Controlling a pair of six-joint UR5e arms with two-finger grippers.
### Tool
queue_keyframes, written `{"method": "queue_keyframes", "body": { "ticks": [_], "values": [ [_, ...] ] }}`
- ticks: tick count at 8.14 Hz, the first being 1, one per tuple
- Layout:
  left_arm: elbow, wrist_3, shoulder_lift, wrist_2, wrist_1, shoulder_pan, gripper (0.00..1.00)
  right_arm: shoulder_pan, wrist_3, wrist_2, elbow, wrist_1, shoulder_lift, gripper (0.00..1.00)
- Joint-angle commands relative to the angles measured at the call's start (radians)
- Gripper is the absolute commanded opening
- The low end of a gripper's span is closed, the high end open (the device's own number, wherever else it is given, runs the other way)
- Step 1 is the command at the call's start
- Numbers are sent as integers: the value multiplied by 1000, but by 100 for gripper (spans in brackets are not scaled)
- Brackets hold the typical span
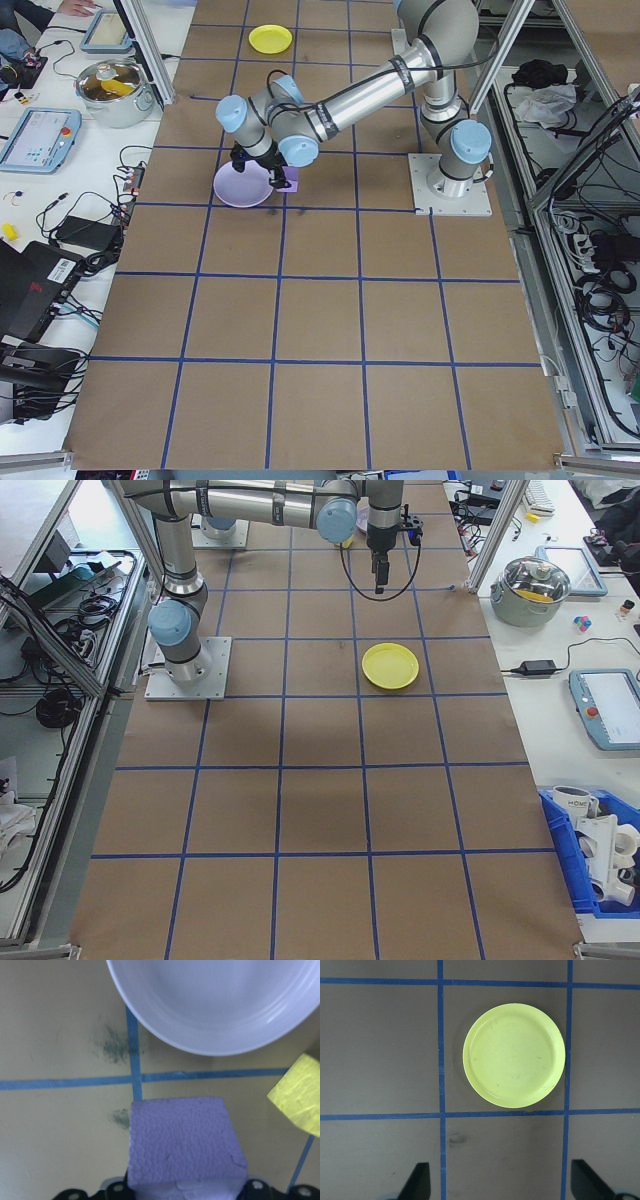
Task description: Sort blocks by color into plates
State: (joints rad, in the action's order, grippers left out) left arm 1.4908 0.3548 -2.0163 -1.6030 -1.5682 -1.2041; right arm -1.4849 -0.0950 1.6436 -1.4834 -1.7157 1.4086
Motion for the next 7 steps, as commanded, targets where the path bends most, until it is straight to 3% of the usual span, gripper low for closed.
{"method": "queue_keyframes", "body": {
  "ticks": [1,7],
  "values": [
    [-236,4,-163,15,-20,-32,3,0,0,-1,0,1,1,100],
    [-239,-23,-237,14,48,-69,11,0,0,-1,-2,1,0,100]
  ]
}}
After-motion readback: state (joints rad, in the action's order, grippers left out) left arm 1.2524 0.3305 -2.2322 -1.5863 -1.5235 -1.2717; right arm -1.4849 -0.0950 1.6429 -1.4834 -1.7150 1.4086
